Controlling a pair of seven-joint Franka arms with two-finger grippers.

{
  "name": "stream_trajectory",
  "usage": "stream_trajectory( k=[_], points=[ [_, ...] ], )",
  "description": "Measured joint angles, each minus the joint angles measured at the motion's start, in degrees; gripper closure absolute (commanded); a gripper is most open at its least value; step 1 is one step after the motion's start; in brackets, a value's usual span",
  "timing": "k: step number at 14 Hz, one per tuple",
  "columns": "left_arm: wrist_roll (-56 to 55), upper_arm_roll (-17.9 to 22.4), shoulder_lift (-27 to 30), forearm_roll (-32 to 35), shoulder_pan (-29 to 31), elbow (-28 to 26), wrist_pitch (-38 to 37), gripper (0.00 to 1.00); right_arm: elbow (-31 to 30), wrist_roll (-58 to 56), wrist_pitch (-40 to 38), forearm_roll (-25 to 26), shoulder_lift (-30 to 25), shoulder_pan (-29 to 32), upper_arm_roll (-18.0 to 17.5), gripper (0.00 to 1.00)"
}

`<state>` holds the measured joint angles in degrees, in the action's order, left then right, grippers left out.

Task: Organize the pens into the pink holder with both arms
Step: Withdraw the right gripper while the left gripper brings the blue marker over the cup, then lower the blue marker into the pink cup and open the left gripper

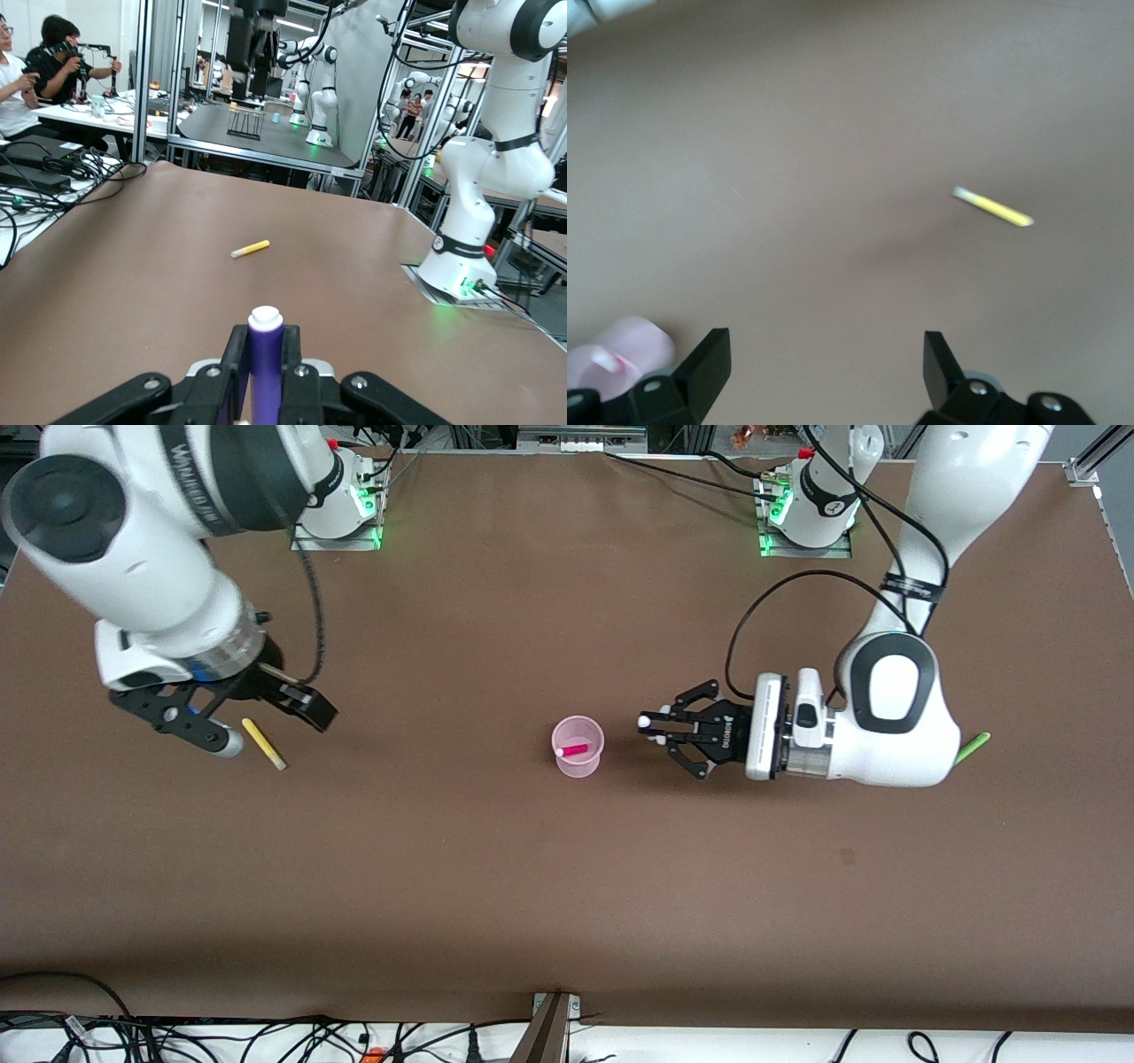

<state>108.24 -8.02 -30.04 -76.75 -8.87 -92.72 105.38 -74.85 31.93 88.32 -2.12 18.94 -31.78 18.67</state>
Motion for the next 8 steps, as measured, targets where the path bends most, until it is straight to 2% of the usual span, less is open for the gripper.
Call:
stream_trajectory(
  k=[3, 5, 8],
  points=[
    [1.2, -0.06, -0.24, -2.29, -5.09, -1.81, 8.13, 1.0, -4.36, -18.35, -2.48, -1.51, 0.13, -0.01, 4.76, 0.04],
    [2.87, -0.08, -0.46, -5.31, -8.58, -3.39, 14.0, 1.0, -7.54, -28.08, -2.46, -6.0, 0.3, 0.03, 8.96, 0.04],
    [6.97, -0.1, -0.66, -10.09, -12.89, -6.41, 20.28, 1.0, -10.11, -34.57, -2.16, -8.43, 0.32, 0.25, 12.67, 0.01]
  ],
)
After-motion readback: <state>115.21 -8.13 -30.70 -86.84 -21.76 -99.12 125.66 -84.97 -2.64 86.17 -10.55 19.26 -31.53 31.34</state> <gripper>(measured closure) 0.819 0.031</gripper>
